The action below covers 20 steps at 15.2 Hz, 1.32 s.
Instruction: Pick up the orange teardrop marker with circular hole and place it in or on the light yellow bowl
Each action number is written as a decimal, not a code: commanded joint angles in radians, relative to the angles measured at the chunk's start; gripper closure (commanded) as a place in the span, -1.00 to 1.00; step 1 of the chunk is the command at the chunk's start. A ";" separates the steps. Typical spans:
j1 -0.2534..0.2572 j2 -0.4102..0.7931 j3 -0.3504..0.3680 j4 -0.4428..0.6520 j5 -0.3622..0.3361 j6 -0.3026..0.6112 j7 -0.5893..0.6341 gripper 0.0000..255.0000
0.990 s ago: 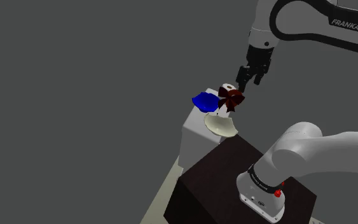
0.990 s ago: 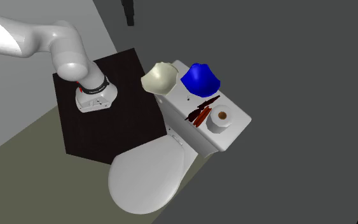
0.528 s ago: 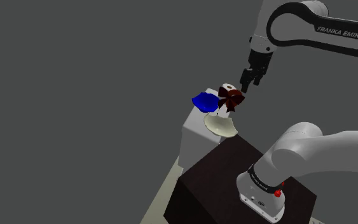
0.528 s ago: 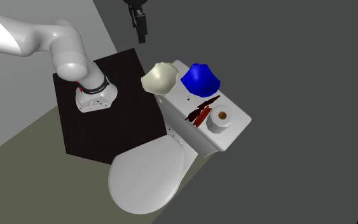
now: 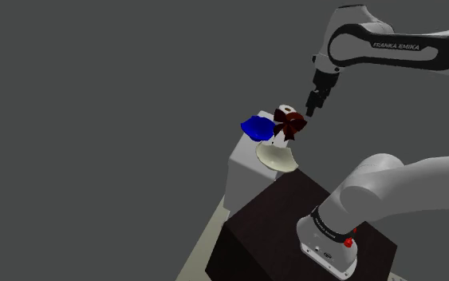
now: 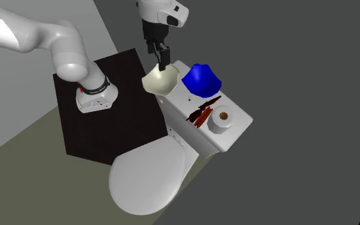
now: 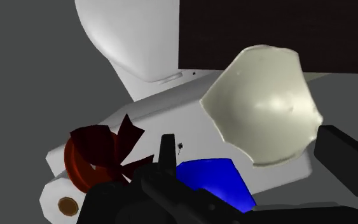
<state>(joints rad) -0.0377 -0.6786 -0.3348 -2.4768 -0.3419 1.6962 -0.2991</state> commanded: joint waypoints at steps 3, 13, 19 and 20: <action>0.013 0.123 -0.111 0.035 -0.028 0.108 -0.138 -1.00; 0.083 0.539 -0.370 0.224 0.103 0.342 -0.555 -1.00; 0.046 0.868 -0.414 0.407 0.355 0.410 -0.875 -1.00; 0.026 0.916 -0.404 0.440 0.393 0.412 -0.919 -1.00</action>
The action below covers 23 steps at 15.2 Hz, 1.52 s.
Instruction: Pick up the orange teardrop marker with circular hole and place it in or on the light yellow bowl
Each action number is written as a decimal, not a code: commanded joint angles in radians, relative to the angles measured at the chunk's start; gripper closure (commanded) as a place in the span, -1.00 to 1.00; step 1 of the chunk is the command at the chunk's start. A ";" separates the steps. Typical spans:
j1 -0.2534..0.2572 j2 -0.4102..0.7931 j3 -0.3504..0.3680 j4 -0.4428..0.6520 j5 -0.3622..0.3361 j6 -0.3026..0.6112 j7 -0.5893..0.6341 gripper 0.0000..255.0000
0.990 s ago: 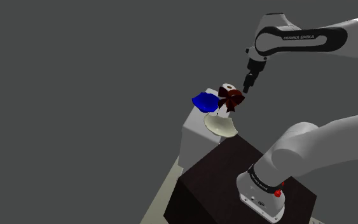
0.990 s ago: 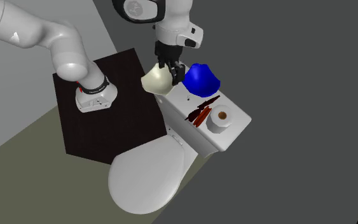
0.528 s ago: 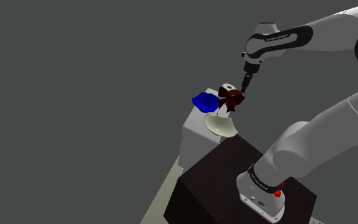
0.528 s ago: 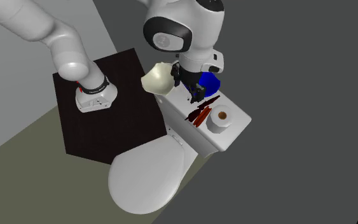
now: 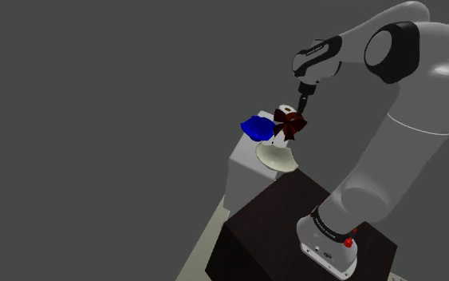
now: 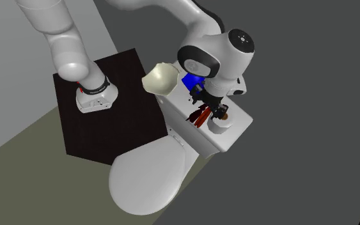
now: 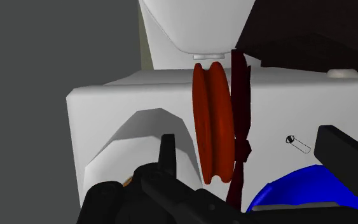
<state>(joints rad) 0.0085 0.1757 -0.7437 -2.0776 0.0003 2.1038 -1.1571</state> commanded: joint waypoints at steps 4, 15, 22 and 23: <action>-0.037 0.088 0.019 0.013 0.070 0.054 -0.074 -1.00; -0.046 0.116 0.026 -0.009 0.092 0.098 -0.090 -1.00; -0.047 0.100 0.018 -0.015 0.081 0.091 -0.094 1.00; -0.048 0.105 0.020 -0.010 0.085 0.090 -0.094 1.00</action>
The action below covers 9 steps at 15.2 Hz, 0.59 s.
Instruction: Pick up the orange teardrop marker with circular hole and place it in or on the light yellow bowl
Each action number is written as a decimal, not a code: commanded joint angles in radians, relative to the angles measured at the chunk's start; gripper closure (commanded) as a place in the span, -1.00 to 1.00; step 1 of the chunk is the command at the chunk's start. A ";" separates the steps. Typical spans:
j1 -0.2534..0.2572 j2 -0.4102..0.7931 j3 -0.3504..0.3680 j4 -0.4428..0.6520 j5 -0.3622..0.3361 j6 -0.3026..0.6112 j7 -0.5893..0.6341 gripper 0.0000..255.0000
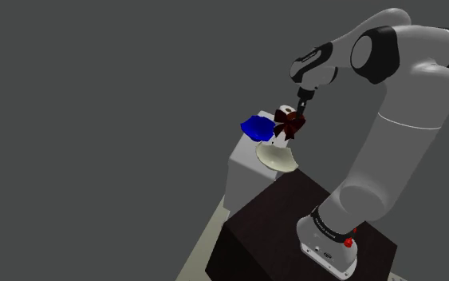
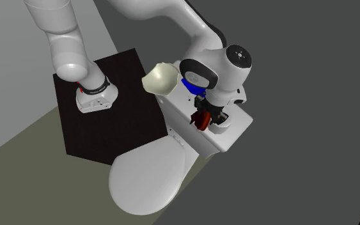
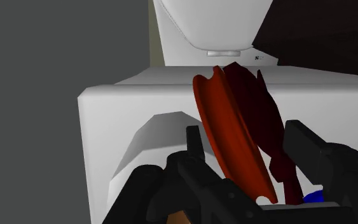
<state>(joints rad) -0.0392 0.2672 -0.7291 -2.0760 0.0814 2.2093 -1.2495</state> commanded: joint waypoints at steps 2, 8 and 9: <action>0.004 0.007 0.005 -0.020 -0.001 -0.013 0.004 1.00; 0.017 -0.023 -0.005 0.010 -0.026 -0.066 0.022 1.00; 0.020 -0.032 -0.008 0.015 -0.033 -0.078 0.026 1.00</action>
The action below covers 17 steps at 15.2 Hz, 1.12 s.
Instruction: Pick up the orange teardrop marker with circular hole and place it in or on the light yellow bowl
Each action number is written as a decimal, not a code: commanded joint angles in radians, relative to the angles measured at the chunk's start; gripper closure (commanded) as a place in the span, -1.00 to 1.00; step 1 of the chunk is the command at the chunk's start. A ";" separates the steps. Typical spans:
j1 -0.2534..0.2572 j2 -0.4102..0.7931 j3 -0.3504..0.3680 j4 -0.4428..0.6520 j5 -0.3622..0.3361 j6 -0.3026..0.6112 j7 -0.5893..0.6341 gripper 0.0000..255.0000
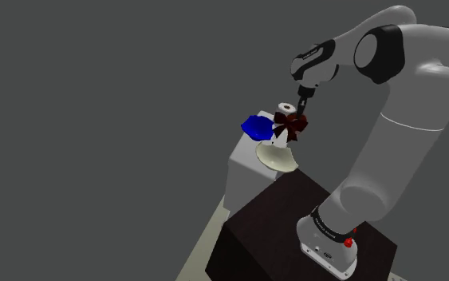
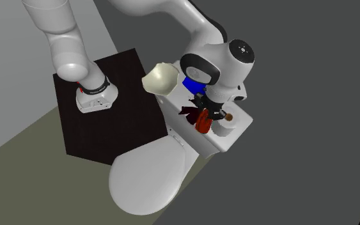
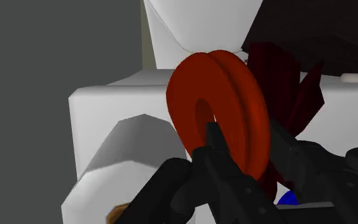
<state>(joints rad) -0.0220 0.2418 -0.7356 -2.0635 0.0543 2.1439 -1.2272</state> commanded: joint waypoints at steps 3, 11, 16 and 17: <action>0.011 -0.032 -0.008 0.019 -0.026 -0.048 0.015 1.00; 0.026 -0.093 -0.020 0.071 -0.070 -0.147 0.038 1.00; 0.033 -0.124 -0.023 0.112 -0.092 -0.210 0.048 1.00; 0.034 -0.129 -0.024 0.120 -0.095 -0.223 0.050 1.00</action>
<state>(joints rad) 0.0101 0.1169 -0.7596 -1.9520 -0.0381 1.9332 -1.1799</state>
